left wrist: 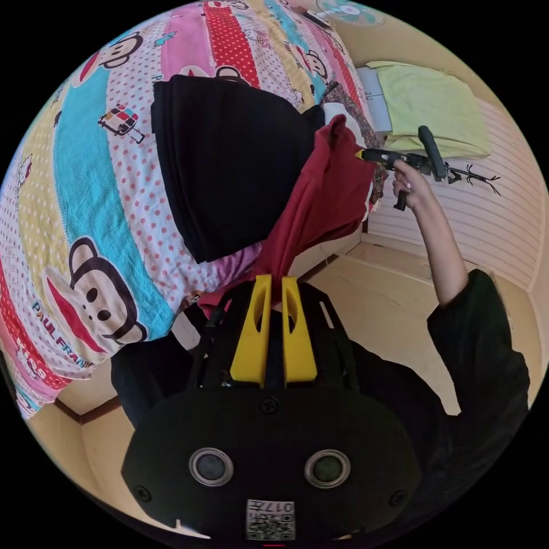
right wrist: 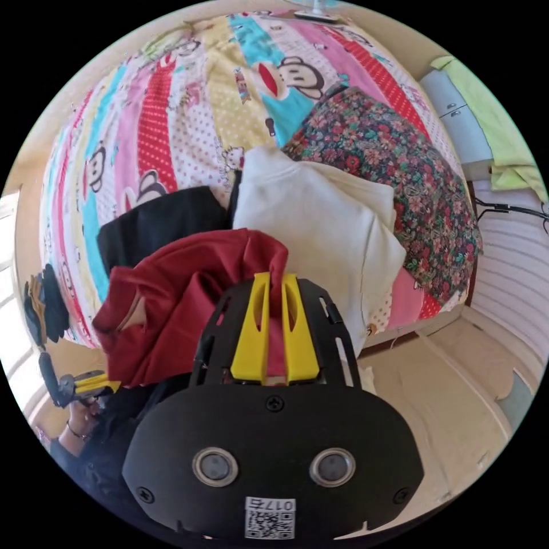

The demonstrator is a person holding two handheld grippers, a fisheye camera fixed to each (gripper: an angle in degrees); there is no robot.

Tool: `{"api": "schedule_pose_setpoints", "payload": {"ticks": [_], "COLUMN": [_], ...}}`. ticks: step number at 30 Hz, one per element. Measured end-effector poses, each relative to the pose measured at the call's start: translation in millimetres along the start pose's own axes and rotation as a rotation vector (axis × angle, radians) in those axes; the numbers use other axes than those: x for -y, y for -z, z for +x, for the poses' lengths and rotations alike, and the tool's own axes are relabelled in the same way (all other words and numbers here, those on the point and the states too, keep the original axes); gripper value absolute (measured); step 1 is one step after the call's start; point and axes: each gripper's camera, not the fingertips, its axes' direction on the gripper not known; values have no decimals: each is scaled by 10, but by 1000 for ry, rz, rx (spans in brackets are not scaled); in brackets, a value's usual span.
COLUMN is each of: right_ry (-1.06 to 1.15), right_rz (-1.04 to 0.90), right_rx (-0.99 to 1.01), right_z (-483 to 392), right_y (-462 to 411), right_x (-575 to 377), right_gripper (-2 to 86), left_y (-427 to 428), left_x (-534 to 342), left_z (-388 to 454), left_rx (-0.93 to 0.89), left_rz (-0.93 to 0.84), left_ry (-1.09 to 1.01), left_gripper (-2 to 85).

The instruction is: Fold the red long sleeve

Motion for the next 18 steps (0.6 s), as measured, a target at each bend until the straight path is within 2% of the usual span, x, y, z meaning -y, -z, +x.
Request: {"api": "schedule_pose_setpoints", "payload": {"ticks": [5,8,10,14,18], "right_ry": [84,78,91,188,301], "right_rz": [205,322,433,751,1100], "right_rx": [76,153,218,324,386], "right_z": [-27,46,52,-99,-310], "right_y": [580,891,1094,1531,1797], "right_x": [-1572,-2447,-2903,-3722,-4377], "right_gripper": [34,32,32,31,30], "left_y": [296,678,1144,1970,3079], "left_x": [-541,-1005,-1410,-2035,-2763], "left_z": [193,285,349,586,934], "left_rx": [-38,-88,-152,-167,-169], "left_rz": [44,130,246,435,724], "left_ry": [-80,-109,-141,-242,-405], "left_gripper": [11,10,10,10,11]}}
